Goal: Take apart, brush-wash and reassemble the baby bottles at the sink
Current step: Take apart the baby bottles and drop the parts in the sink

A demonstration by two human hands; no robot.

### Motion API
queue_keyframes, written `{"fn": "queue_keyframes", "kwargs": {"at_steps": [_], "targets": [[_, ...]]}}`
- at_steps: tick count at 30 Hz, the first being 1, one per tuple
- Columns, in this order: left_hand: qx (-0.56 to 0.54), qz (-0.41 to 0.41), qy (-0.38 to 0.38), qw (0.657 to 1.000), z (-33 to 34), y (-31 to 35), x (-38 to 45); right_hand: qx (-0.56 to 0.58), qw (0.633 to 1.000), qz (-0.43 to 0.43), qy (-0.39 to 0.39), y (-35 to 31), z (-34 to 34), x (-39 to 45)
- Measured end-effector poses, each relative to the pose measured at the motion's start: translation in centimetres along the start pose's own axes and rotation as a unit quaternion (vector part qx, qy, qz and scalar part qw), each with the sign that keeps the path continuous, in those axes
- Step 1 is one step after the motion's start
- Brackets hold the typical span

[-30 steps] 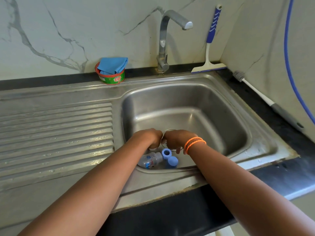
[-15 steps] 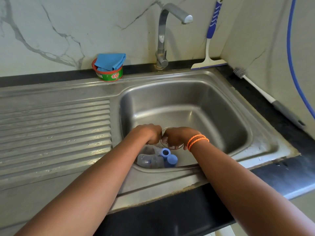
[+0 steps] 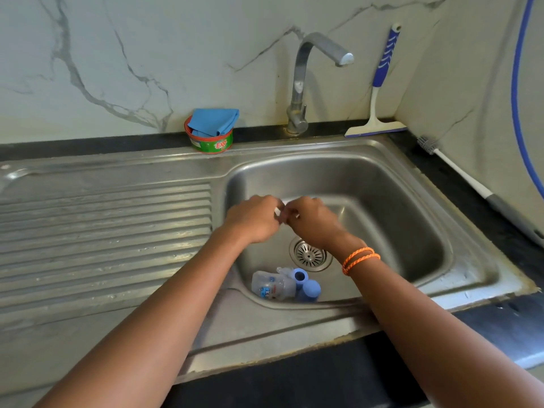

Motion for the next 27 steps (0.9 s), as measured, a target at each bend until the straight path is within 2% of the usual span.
{"fn": "queue_keyframes", "kwargs": {"at_steps": [3,7,13,15,17,22,24,27], "targets": [[-0.048,-0.012,0.144,0.988,-4.0,-1.7,-2.3,0.085,0.991,-0.079,0.062,-3.6,-1.3,-0.6],[-0.114,-0.056,0.307,0.943,-8.4,-5.8,-6.7,0.172,0.968,-0.157,0.093,-10.3,-1.8,-1.2],[-0.166,-0.164,0.456,0.859,-12.2,-13.1,-15.6,0.265,0.931,-0.250,0.028,-21.7,3.4,-3.3],[-0.165,-0.214,0.504,0.820,-12.7,-15.8,-19.0,0.277,0.924,-0.264,0.000,-25.6,6.2,-4.0],[-0.145,-0.271,0.567,0.764,-13.3,-17.7,-22.1,0.279,0.920,-0.274,-0.022,-29.2,8.9,-4.9],[-0.055,-0.398,0.712,0.575,-15.5,-21.2,-28.7,0.273,0.911,-0.293,-0.094,-37.4,14.5,-7.8],[-0.053,-0.429,0.722,0.540,-15.9,-23.4,-30.4,0.275,0.907,-0.292,-0.127,-40.4,16.3,-8.7],[-0.041,-0.457,0.715,0.527,-15.9,-26.2,-31.7,0.284,0.901,-0.286,-0.159,-44.2,18.6,-9.5]]}}
Point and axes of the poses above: each hand's wrist, its own x-axis towards the middle knuckle, its own z-axis out of the palm, y = z × x, the point moved 3 cm from there along x, towards the middle knuckle, and after that the axes turned 15 degrees about z, right-handed, at the moved point
